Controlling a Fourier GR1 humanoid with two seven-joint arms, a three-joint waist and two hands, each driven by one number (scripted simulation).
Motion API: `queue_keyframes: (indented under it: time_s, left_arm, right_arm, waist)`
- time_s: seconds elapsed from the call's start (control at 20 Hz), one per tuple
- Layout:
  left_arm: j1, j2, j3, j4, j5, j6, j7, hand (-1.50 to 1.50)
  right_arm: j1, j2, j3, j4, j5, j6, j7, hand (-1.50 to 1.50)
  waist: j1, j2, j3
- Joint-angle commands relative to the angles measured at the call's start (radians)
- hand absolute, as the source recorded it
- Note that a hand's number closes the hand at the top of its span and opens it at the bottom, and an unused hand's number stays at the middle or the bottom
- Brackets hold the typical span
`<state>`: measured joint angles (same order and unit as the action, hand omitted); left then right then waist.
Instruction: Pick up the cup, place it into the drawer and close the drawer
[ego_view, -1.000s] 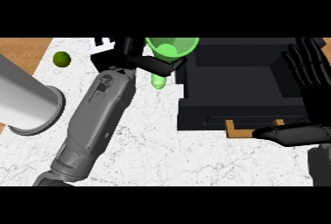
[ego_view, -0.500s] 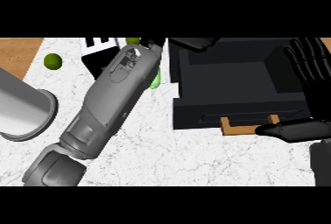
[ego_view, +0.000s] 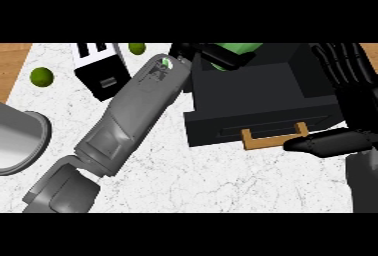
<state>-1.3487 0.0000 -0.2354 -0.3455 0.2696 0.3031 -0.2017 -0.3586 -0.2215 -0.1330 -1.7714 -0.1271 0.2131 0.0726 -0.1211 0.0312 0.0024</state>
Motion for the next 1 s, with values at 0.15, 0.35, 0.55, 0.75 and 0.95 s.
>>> queue_keyframes:
  time_s: [0.15, 0.35, 0.55, 0.75, 0.95]
  left_arm:
    - [0.054, 0.0, -0.127, 0.047, 0.039, -0.038, 0.002, 1.5]
    - [0.073, 0.0, -0.105, 0.014, 0.106, -0.035, -0.058, -1.5]
    - [0.075, 0.0, -0.071, -0.022, 0.19, -0.03, -0.101, -1.5]
    - [0.08, 0.0, -0.061, -0.079, 0.268, -0.055, -0.172, -1.5]
    - [0.099, 0.0, -0.04, -0.077, 0.324, -0.026, -0.256, -1.5]
  right_arm:
    - [-0.013, 0.004, 0.015, 0.014, -0.018, 0.028, -0.014, -1.5]
    - [-0.045, 0.038, 0.054, 0.018, -0.014, 0.025, -0.027, -1.5]
    - [-0.069, 0.052, 0.119, 0.021, -0.109, 0.129, -0.001, -1.5]
    - [-0.065, 0.044, 0.198, 0.011, -0.187, 0.26, 0.007, 1.5]
    - [-0.043, -0.041, 0.271, -0.002, -0.192, 0.367, 0.108, 1.5]
  waist:
    - [-0.065, 0.012, 0.001]
    - [-0.078, 0.023, -0.001]
    - [-0.089, 0.026, -0.002]
    - [-0.087, 0.018, -0.002]
    - [-0.062, 0.006, -0.004]
